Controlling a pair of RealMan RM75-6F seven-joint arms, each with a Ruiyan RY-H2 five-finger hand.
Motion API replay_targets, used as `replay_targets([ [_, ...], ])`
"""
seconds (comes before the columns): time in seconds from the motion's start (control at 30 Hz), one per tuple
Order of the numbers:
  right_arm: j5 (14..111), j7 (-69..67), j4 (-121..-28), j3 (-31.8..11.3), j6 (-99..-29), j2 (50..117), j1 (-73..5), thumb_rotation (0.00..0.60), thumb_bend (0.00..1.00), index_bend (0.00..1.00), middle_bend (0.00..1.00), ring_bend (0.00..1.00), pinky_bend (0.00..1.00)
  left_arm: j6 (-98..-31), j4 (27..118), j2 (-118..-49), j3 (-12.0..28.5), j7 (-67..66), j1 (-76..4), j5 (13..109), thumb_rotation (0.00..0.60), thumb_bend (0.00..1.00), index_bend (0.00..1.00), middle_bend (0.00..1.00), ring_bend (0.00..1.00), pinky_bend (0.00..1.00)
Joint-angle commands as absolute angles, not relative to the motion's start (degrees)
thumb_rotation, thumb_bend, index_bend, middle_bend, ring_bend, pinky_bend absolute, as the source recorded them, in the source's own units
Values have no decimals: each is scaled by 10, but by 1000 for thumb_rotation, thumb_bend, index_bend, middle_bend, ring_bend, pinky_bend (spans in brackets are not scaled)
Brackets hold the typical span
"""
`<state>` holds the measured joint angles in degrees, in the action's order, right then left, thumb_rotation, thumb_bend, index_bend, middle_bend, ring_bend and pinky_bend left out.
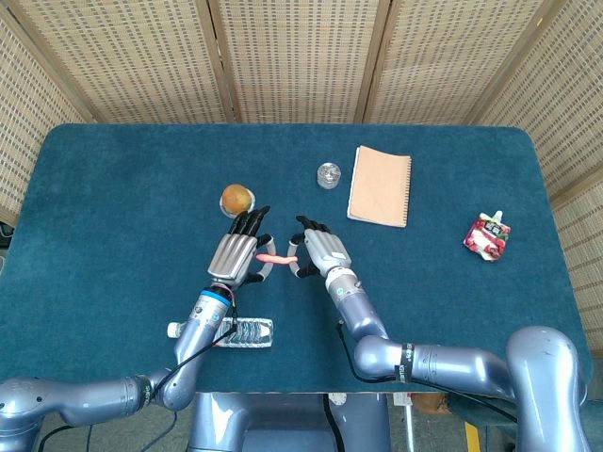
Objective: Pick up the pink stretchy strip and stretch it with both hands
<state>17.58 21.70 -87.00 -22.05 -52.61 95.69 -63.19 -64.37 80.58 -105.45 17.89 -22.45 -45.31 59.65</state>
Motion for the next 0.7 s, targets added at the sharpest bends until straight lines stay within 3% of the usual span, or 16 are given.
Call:
replay_targets([
  [0.03,176,217,-870,-220,-526,957,-632,600,718,823,119,0,0,-646,805,-1056,180,-223,-453,597,600,466,788,0,0,0],
  [0.7,178,208,-870,-223,-530,939,-621,600,717,824,121,0,0,-656,820,-1030,190,-222,-447,598,600,483,885,0,0,0],
])
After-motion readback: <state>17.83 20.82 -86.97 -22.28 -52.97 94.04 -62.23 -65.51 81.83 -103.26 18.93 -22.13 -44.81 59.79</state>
